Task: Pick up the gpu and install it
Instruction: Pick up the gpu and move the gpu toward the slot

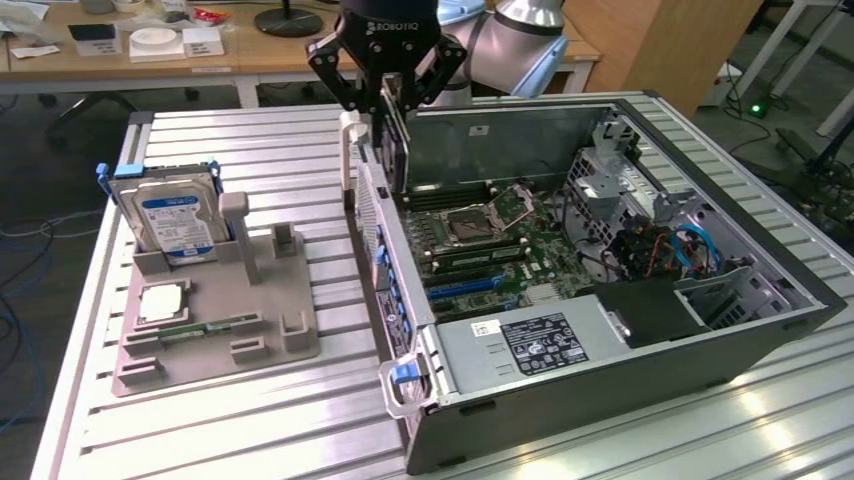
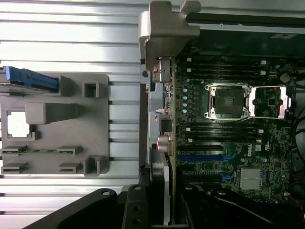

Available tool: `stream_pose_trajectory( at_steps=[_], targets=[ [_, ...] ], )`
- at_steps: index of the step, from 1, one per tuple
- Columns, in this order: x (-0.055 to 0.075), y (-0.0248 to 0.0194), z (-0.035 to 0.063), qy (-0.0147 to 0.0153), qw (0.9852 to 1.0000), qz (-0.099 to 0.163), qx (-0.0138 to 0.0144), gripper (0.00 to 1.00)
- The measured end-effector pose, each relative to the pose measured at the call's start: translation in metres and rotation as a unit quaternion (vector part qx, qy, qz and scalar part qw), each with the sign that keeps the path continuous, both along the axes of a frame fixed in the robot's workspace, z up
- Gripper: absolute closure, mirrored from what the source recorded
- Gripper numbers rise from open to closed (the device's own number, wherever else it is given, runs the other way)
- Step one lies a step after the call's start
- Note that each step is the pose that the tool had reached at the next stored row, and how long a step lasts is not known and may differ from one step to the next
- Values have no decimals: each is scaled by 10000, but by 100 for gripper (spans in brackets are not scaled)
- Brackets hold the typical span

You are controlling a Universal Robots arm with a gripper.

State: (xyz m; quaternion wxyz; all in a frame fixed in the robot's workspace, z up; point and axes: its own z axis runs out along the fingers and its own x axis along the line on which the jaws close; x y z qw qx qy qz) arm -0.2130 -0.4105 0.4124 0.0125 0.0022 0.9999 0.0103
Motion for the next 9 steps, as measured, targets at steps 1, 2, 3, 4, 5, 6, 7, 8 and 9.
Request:
stream_pose_trajectory(
  at_steps=[1,2,3,4,5,6,7,8,9],
  targets=[
    [8,0,0,0,10000,0,0,72],
    [15,0,0,0,10000,0,0,72],
    [23,0,0,0,10000,0,0,72],
    [30,0,0,0,10000,0,0,72],
    [37,0,0,0,10000,0,0,72],
    [44,0,0,0,10000,0,0,72],
    [51,0,0,0,10000,0,0,72],
    [58,0,0,0,10000,0,0,72],
    [64,0,0,0,10000,0,0,72]
  ],
)
